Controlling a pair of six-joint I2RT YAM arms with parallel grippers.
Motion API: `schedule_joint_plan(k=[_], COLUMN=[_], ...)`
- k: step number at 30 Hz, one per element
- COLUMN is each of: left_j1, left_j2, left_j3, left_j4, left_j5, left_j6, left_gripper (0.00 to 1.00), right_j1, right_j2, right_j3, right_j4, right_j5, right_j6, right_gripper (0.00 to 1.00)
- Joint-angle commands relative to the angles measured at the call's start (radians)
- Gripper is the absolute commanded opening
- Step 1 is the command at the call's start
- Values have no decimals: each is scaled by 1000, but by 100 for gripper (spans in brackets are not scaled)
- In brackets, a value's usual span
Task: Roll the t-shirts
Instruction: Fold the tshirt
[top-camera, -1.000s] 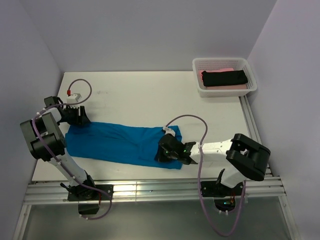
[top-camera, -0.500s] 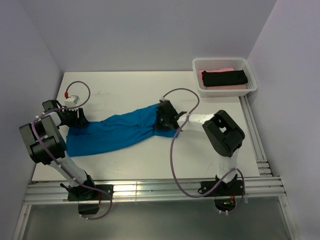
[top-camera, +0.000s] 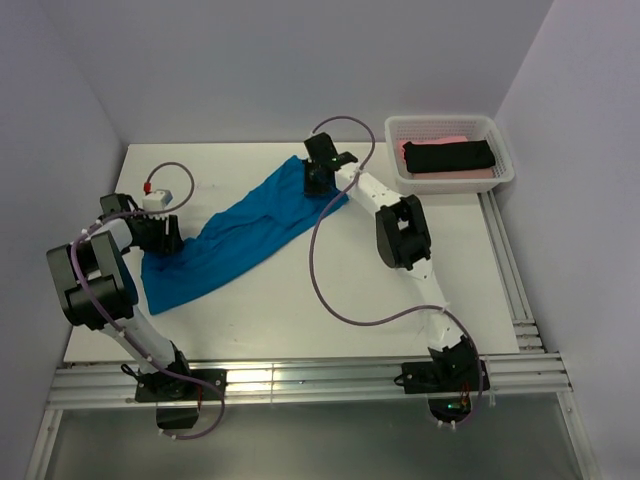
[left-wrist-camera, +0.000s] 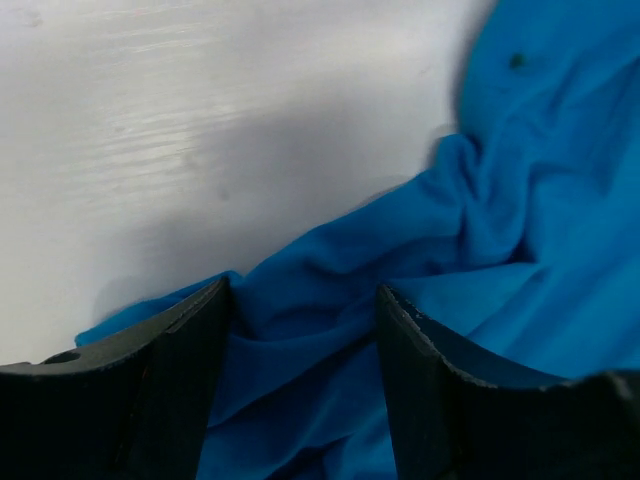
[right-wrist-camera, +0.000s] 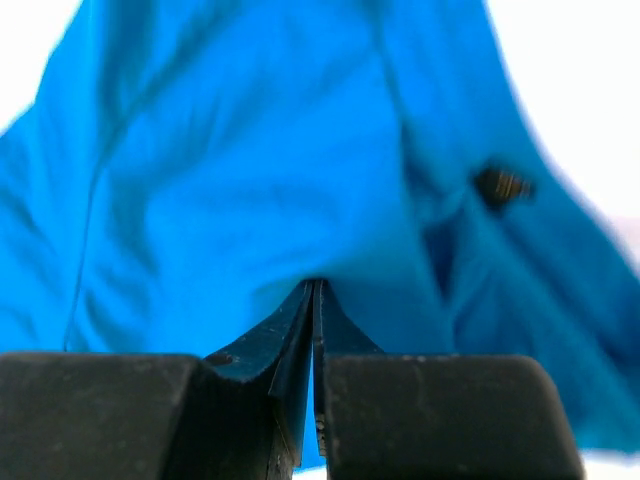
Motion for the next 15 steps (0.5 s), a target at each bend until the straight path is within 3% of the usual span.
schedule_joint_plan(k=[1,4,7,11,15], left_j1=[-53,-71,-68,-62,-10], left_j2=[6,-8,-43,-49,-48], left_j3=[14,37,31,27,8], left_j4=[-146,-157,-149,-160,-148], left_j5=[-17,-54,-101,-132,-132], left_j6=[-23,-35,-46,-54,-52], left_gripper=[65,65,66,66,66], right_j1=[-41,-87,-109,-127,-129], right_j2=[85,55,-86,-216,-422], right_j3=[173,120,-155,-280,-507], right_j4=[-140,-40,156,268,454], right_j5=[-53,-119,-146,-171,-157], right_j6=[0,31,63,71,97], right_gripper=[10,10,10,10,21])
